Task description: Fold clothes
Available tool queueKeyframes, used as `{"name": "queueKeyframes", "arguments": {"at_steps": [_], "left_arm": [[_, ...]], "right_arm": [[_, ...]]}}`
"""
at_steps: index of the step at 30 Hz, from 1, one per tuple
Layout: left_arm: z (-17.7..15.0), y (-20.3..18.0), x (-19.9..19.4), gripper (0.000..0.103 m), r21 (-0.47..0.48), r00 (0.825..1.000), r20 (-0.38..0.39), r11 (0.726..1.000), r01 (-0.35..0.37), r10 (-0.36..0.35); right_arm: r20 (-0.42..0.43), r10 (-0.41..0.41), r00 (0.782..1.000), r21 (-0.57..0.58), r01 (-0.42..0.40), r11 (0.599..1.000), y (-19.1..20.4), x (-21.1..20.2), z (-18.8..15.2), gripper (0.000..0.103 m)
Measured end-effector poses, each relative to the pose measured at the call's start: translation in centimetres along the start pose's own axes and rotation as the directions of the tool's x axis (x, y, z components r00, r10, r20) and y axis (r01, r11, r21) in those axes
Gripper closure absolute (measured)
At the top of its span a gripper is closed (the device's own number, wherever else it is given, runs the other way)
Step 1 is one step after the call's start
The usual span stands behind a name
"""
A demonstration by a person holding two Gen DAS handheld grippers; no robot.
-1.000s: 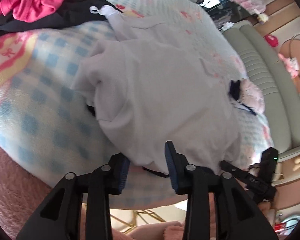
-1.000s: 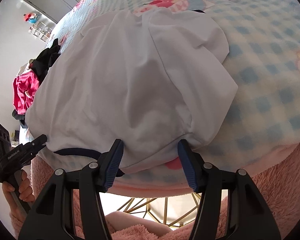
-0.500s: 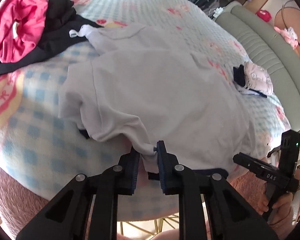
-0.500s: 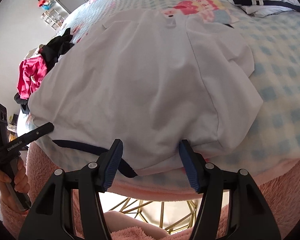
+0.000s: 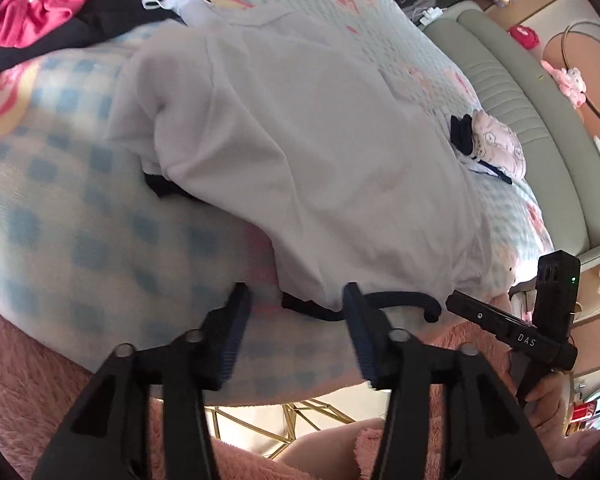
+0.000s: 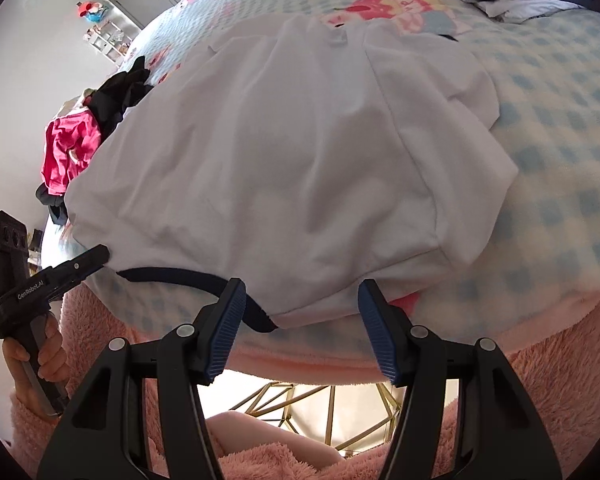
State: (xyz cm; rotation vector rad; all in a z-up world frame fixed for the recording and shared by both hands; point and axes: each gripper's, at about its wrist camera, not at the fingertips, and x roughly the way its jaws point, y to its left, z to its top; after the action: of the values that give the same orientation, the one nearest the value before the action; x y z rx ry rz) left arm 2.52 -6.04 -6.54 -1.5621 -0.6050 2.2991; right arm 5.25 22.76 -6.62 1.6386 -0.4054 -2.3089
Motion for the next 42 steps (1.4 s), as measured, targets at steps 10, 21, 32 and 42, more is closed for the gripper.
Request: {"name": "queueKeyframes", "arguments": {"at_steps": [10, 21, 32, 42], "left_arm": [[1.4, -3.9, -1.9, 0.050, 0.111, 0.974, 0.104, 0.976, 0.189, -0.200], [0.7, -1.3, -2.0, 0.063, 0.051, 0.991, 0.132, 0.998, -0.029, 0.023], [-0.8, 1.7, -2.3, 0.063, -0.080, 0.980, 0.188, 0.995, -0.055, 0.069], [-0.5, 1.6, 1.1, 0.081, -0.140, 0.993, 0.074, 0.987, -0.077, 0.088]], "right_arm": [[0.044, 0.069, 0.997, -0.075, -0.065, 0.995, 1.5, -1.0, -0.8, 0.042], [0.023, -0.019, 1.000, 0.014, 0.019, 1.000, -0.3, -1.3, -0.6, 0.042], [0.016, -0.046, 0.999, 0.009, 0.046, 0.999, -0.5, -0.7, -1.0, 0.042], [0.026, -0.059, 0.998, 0.021, 0.059, 0.998, -0.5, 0.5, -0.7, 0.042]]}}
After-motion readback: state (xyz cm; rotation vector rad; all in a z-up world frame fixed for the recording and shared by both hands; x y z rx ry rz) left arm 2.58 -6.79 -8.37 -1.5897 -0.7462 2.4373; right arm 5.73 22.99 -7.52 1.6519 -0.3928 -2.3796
